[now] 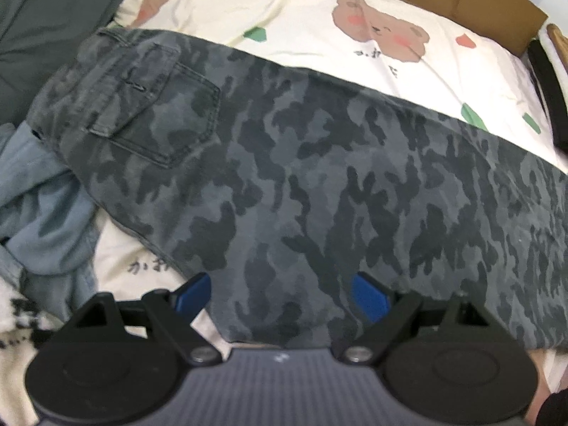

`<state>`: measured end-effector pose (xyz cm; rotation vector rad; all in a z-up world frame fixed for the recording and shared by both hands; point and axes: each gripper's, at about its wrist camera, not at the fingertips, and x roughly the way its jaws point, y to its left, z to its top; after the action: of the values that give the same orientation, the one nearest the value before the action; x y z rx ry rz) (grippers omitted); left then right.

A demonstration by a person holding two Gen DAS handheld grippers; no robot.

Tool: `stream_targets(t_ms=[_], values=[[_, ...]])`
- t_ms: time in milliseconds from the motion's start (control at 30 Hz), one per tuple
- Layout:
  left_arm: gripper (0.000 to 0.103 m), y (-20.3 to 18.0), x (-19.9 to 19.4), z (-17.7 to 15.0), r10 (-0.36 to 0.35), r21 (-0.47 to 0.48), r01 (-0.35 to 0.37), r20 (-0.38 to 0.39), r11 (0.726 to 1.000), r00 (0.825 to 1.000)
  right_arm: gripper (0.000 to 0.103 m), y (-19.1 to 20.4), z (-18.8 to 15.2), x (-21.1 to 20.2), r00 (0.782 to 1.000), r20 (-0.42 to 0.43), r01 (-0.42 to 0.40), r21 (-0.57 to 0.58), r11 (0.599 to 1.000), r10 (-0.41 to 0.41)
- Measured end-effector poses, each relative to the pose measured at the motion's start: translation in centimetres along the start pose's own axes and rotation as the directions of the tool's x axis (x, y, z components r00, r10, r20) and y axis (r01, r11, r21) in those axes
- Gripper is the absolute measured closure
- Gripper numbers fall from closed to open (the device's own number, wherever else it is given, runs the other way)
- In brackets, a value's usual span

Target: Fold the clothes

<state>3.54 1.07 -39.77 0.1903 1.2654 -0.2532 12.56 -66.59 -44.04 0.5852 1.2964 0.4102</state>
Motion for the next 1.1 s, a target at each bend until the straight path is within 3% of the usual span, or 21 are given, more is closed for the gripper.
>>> stream_targets(t_ms=[433, 833, 1100], values=[[0.014, -2.8, 3.8, -0.9, -0.099, 0.055, 0.100, -0.030, 0.993, 0.995, 0.095, 6.4, 1.8, -8.4, 0.999, 0.037, -0.018, -0.150, 0.989, 0.024], [0.014, -4.2, 4.4, -0.8, -0.186, 0.074, 0.188, -0.030, 0.979, 0.982, 0.095, 12.3, 4.5, -16.8, 0.986, 0.133, -0.064, -0.257, 0.964, 0.101], [0.014, -6.0, 4.3, -0.1, -0.255, 0.116, 0.256, -0.022, 0.960, 0.967, 0.095, 13.7, 6.9, -22.9, 0.972, 0.228, 0.007, -0.276, 0.961, 0.058]])
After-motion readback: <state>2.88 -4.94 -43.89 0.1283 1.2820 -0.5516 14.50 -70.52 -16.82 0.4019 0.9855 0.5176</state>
